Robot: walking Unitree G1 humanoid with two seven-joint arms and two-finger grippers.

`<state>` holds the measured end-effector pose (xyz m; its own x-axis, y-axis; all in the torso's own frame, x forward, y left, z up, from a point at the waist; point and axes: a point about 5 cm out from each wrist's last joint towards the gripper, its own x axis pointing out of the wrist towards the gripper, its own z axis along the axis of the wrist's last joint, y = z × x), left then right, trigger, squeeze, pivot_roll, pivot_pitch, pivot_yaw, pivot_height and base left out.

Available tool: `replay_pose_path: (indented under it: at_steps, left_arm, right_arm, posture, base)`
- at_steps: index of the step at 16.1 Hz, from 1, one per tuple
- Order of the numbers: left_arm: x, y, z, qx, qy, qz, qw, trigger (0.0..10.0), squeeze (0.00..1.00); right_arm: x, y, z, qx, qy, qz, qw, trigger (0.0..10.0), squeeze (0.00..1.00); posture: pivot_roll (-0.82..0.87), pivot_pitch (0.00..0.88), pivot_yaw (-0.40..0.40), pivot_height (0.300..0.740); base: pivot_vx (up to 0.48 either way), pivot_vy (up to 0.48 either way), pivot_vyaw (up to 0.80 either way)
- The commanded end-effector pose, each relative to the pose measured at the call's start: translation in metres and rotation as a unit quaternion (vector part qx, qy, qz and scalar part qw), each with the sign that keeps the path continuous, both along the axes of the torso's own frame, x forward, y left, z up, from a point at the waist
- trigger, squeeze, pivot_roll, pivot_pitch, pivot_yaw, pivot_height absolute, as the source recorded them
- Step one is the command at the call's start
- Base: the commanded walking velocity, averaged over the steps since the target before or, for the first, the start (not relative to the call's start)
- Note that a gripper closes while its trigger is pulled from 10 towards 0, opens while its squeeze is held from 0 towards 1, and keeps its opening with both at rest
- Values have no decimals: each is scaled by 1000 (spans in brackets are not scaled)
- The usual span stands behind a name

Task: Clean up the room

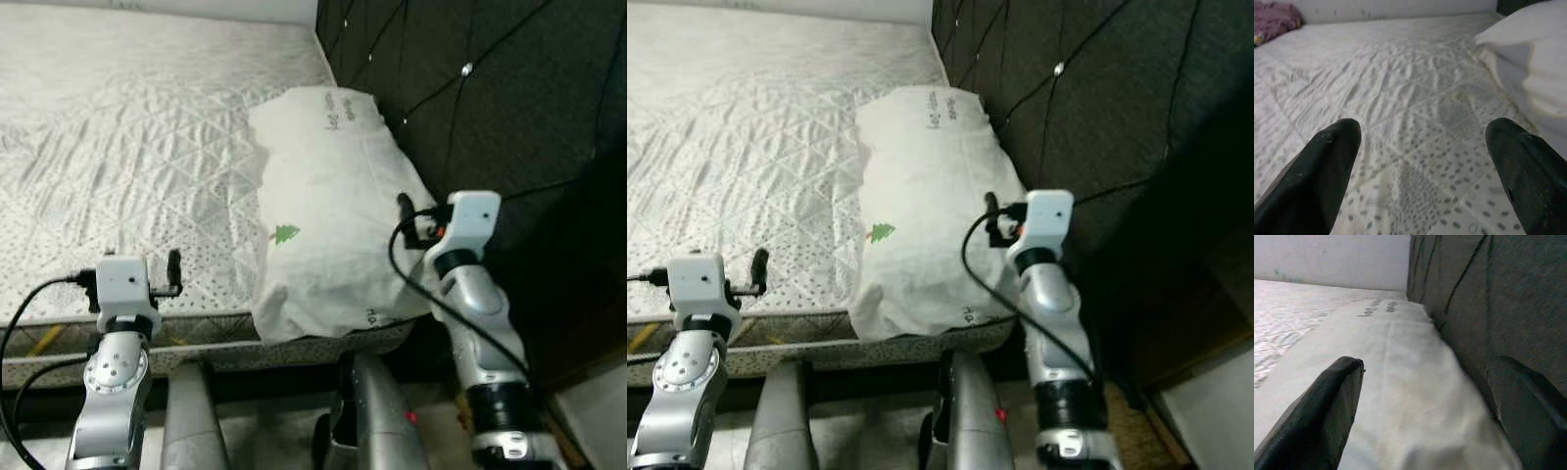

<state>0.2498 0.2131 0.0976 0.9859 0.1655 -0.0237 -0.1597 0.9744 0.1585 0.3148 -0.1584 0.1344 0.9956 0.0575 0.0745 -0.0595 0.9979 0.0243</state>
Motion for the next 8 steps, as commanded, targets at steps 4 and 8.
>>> replay_pose_path:
  at_steps: [4,8]
  left_arm:
    - [8,-2,9,3,-6,-28,1000,10000,0]
    - [11,1,16,20,-12,-25,999,10000,0]
  right_arm:
    - [-3,2,0,3,-2,3,1000,10000,0]
    - [3,-2,0,7,1,-6,1000,10000,0]
  posture:
    - [128,54,-69,592]
    - [155,51,-64,637]
  base:
    - [0,0,0]
    - [0,0,0]
